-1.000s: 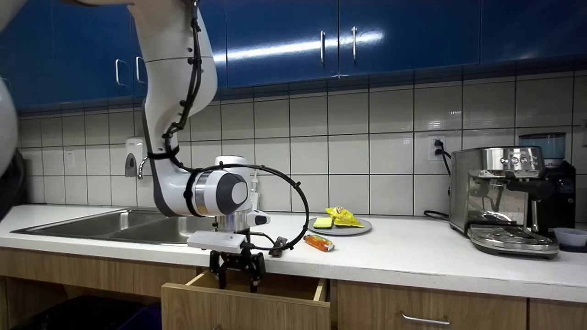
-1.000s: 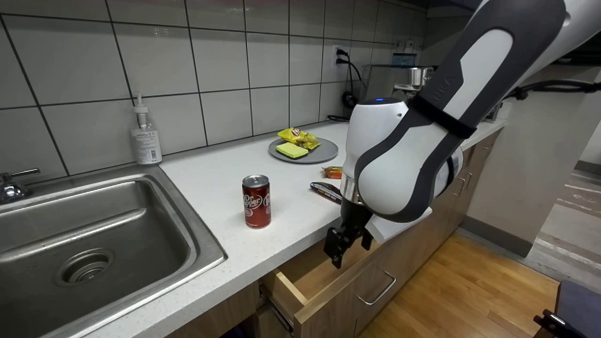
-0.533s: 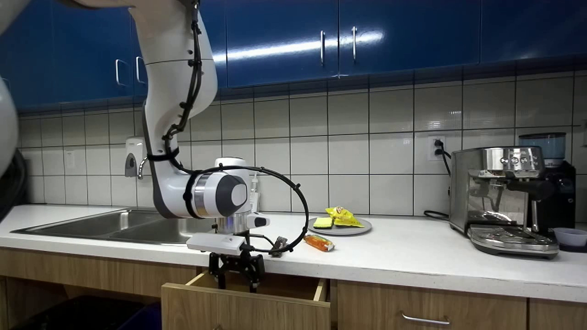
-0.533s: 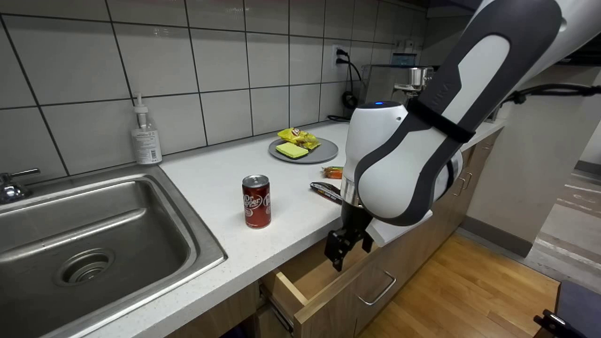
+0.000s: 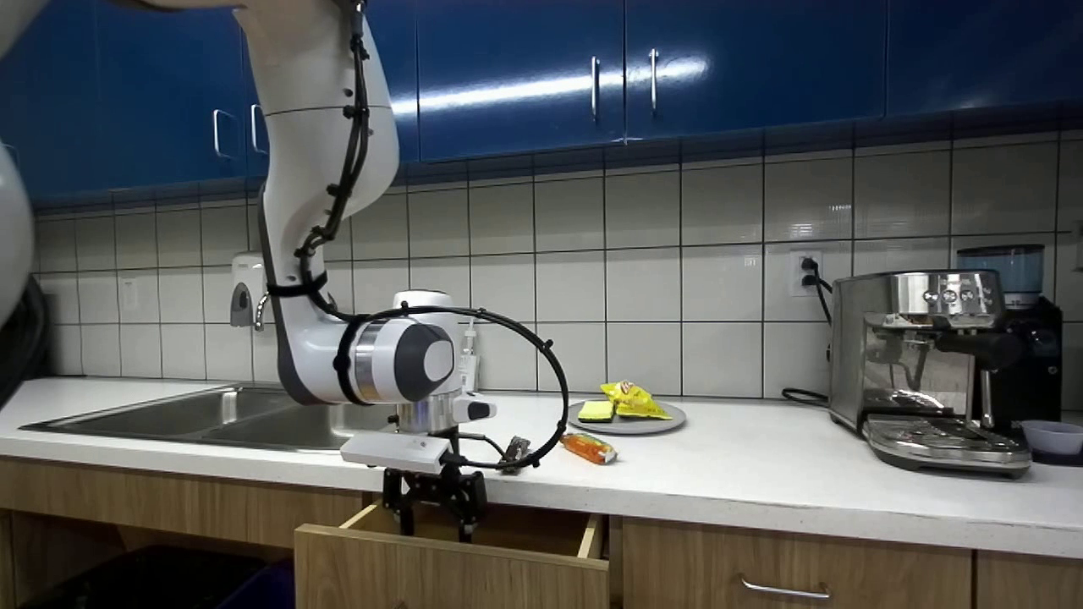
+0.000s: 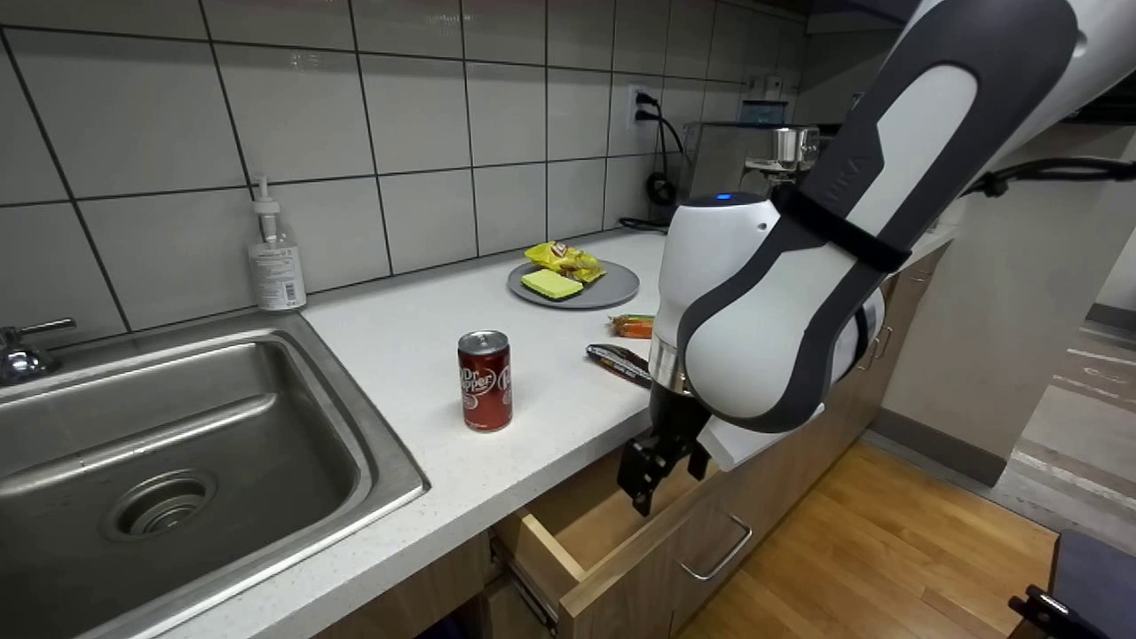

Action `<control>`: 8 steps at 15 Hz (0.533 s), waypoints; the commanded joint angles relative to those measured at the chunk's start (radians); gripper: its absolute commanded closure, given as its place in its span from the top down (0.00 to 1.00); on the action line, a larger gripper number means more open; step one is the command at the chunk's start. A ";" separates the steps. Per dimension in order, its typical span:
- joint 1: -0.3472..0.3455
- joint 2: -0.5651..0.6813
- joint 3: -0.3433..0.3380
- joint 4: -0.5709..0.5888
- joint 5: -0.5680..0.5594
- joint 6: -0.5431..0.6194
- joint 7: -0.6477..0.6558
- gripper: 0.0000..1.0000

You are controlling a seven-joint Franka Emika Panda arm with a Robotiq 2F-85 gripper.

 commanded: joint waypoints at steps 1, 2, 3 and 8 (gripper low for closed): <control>0.003 -0.062 0.003 -0.088 0.003 0.004 0.024 1.00; 0.004 -0.073 0.003 -0.102 0.003 0.005 0.024 1.00; 0.005 -0.083 0.003 -0.116 0.002 0.005 0.026 1.00; 0.012 -0.133 -0.001 -0.190 -0.001 0.003 0.036 1.00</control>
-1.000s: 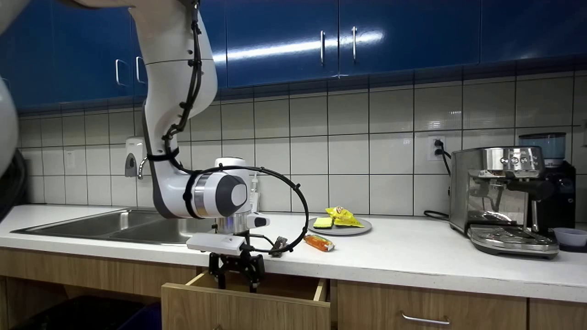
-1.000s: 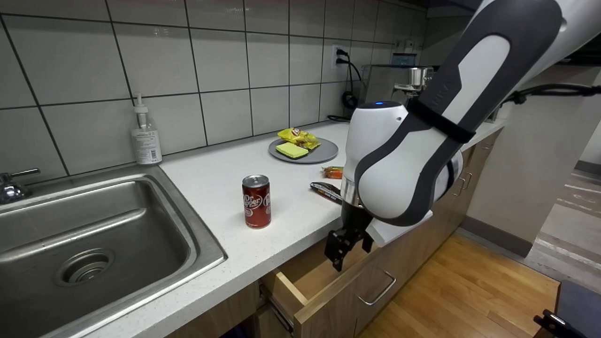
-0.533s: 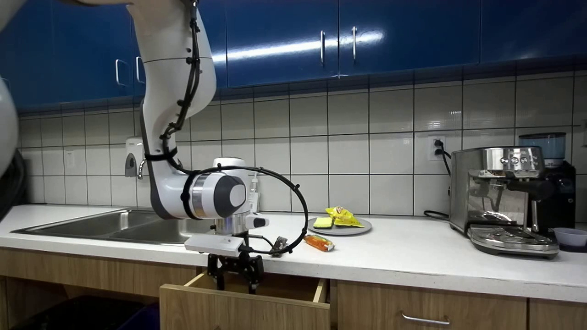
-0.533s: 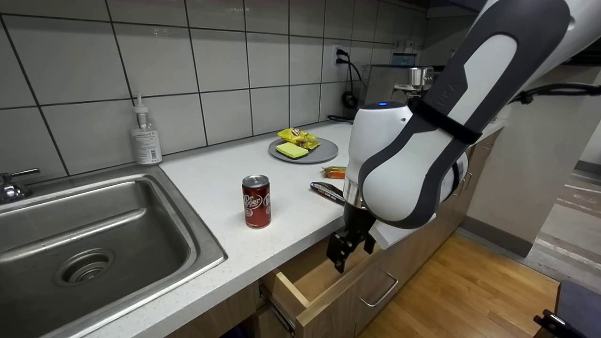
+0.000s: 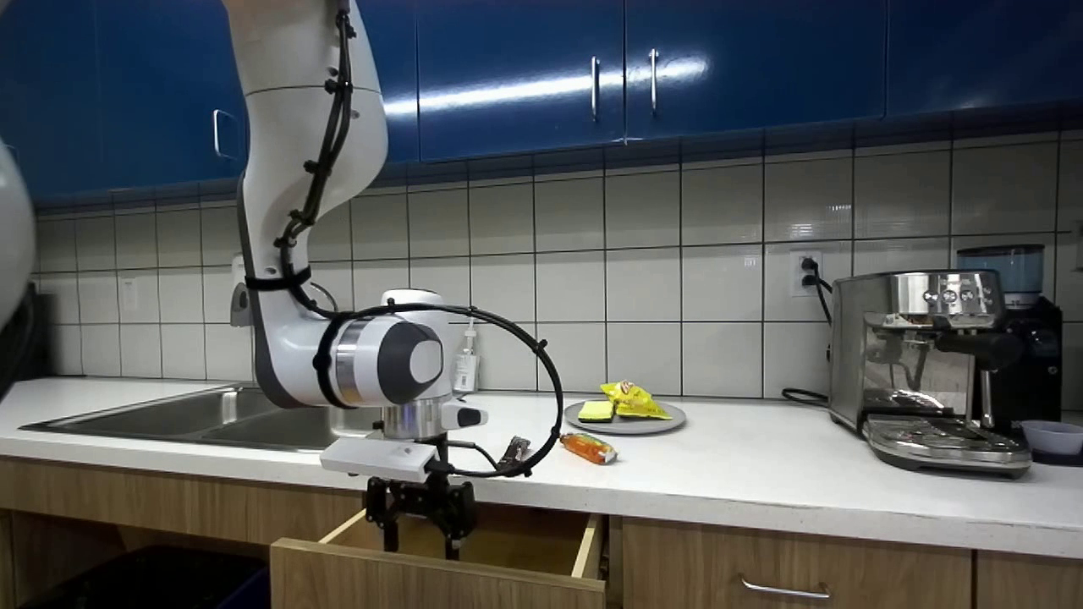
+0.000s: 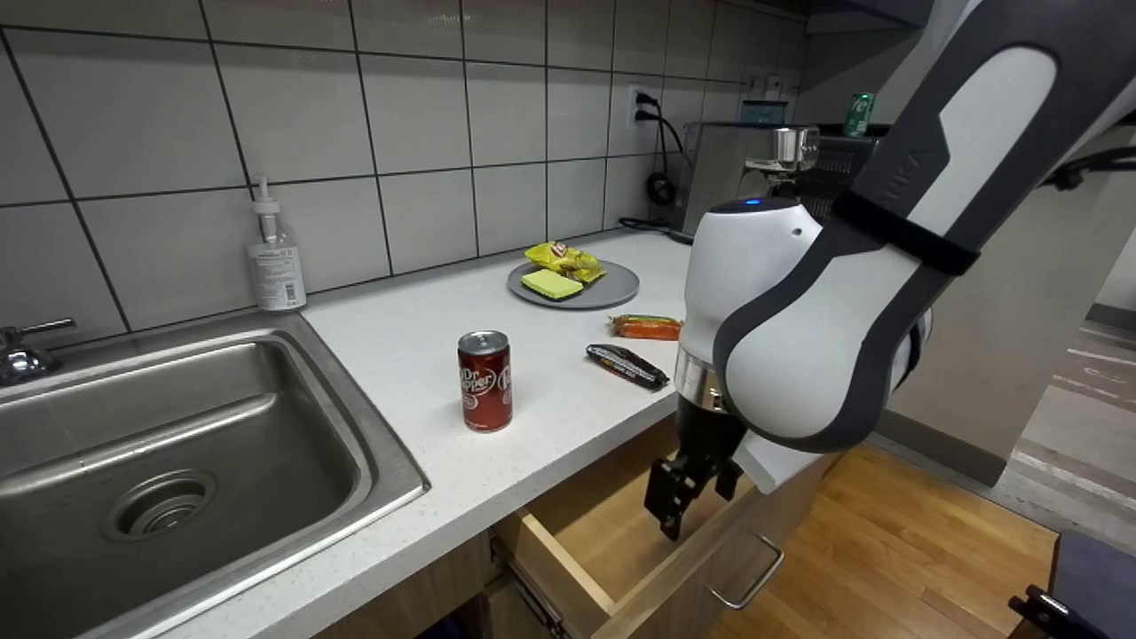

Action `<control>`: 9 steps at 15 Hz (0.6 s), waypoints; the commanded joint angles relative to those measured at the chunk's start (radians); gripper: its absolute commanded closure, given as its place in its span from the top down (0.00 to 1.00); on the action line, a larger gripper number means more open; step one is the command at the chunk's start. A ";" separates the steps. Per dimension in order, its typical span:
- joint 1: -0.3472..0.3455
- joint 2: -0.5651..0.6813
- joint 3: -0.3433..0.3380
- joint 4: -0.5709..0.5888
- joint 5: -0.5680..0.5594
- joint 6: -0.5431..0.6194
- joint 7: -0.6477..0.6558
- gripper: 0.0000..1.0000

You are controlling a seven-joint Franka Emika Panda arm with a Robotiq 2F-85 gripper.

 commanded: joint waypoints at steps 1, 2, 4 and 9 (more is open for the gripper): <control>0.011 -0.085 -0.005 -0.105 -0.003 0.000 0.040 1.00; 0.011 -0.095 -0.004 -0.119 -0.003 0.000 0.043 1.00; 0.015 -0.118 -0.006 -0.150 -0.005 0.002 0.052 1.00; 0.018 -0.180 -0.006 -0.228 -0.009 0.003 0.075 1.00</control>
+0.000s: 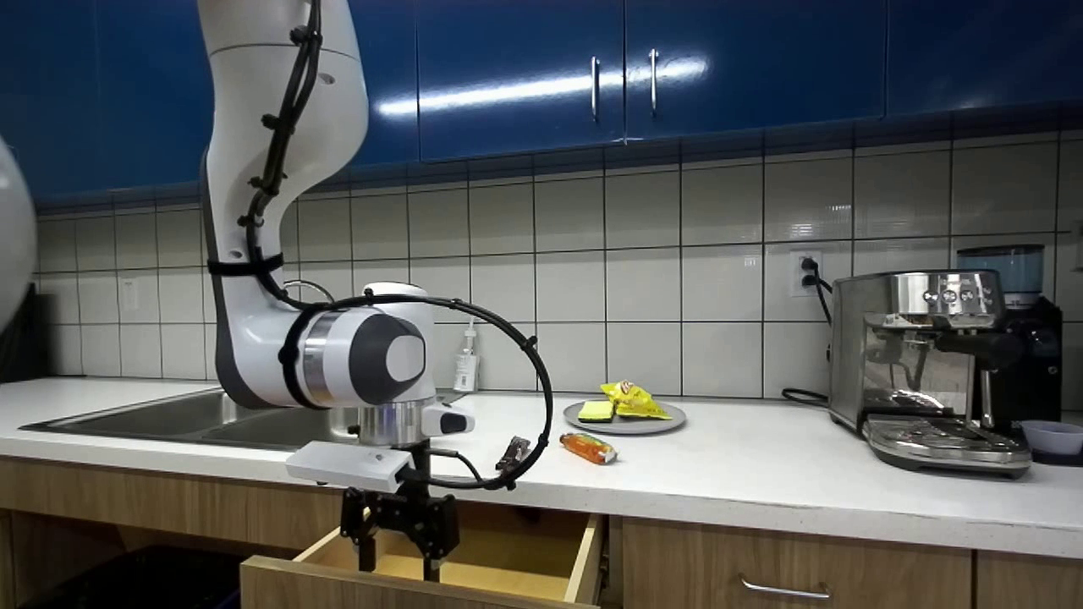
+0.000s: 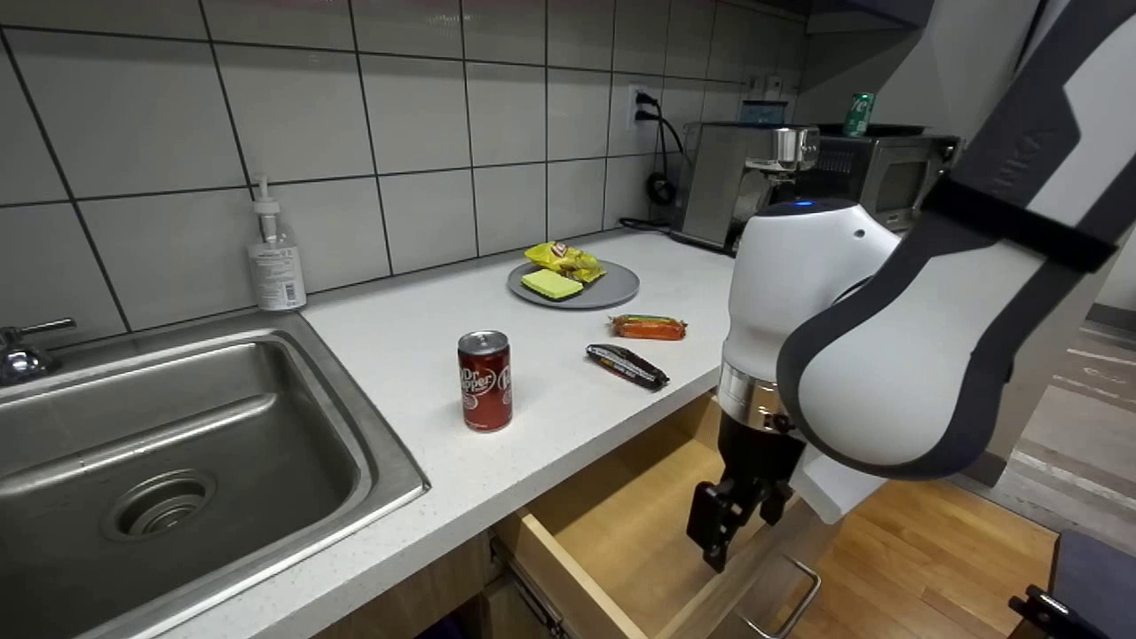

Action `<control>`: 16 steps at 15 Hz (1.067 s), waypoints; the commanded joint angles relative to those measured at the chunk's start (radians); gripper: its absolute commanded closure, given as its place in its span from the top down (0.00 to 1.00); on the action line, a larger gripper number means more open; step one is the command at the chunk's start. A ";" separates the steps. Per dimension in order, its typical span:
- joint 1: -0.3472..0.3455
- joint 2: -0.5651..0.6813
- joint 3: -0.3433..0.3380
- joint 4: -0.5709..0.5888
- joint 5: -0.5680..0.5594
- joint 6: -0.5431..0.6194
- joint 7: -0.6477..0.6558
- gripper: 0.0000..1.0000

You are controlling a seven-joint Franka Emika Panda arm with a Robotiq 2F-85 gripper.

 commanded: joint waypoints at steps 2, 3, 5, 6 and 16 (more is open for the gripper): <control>0.011 -0.101 -0.006 -0.103 -0.011 0.000 0.046 1.00; 0.012 -0.112 -0.007 -0.114 -0.013 -0.001 0.051 1.00; 0.011 -0.129 -0.006 -0.133 -0.014 -0.004 0.054 1.00; 0.011 -0.136 -0.006 -0.140 -0.016 -0.006 0.058 1.00; 0.004 -0.183 -0.001 -0.187 -0.019 -0.012 0.068 1.00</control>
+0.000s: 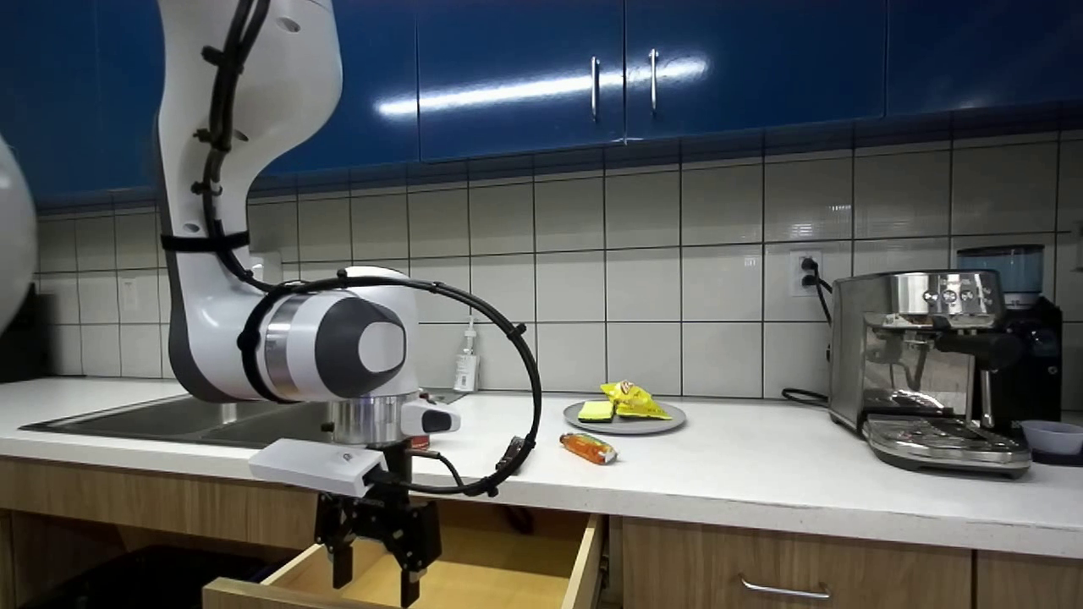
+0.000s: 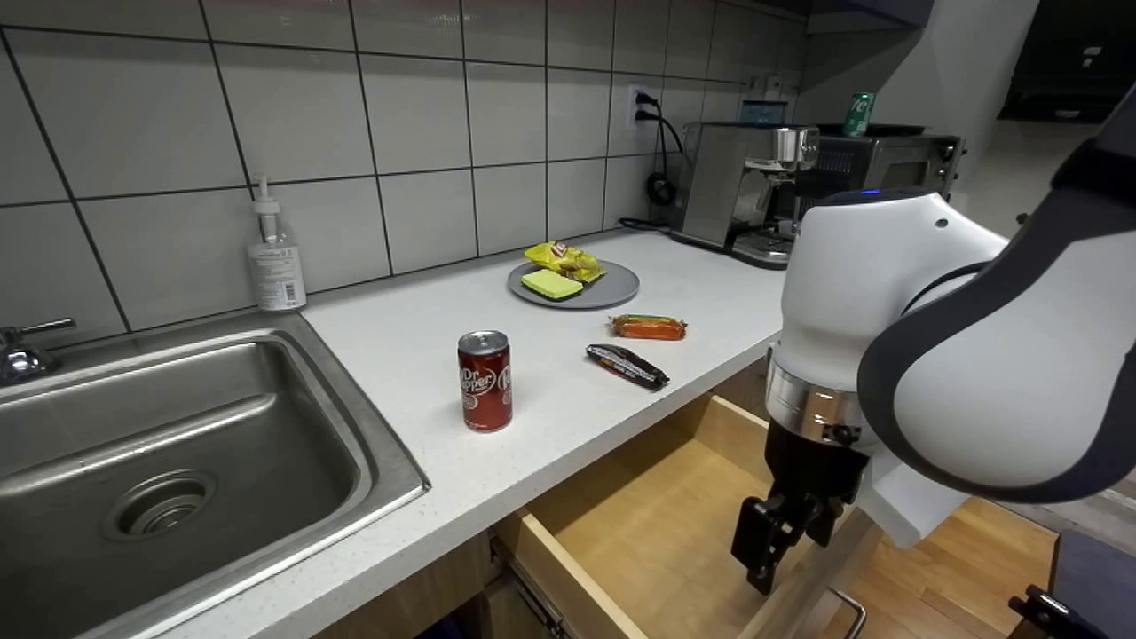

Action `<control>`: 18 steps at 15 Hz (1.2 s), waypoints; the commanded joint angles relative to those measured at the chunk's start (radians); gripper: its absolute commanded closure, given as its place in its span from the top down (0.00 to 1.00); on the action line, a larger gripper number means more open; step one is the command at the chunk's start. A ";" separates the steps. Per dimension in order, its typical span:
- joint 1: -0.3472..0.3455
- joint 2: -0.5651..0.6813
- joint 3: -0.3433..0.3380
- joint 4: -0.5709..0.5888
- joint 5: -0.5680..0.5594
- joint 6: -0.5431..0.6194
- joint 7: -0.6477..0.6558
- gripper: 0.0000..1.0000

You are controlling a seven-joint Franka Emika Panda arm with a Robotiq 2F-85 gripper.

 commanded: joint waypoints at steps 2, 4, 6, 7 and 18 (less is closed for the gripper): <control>0.000 -0.073 0.002 -0.057 -0.016 -0.022 0.041 1.00; -0.003 -0.088 0.007 -0.065 -0.011 -0.031 0.037 1.00; -0.008 -0.107 0.007 -0.067 -0.008 -0.041 0.036 1.00; -0.011 -0.120 0.008 -0.065 -0.006 -0.046 0.035 1.00; -0.045 -0.251 0.017 -0.001 -0.008 -0.167 0.011 1.00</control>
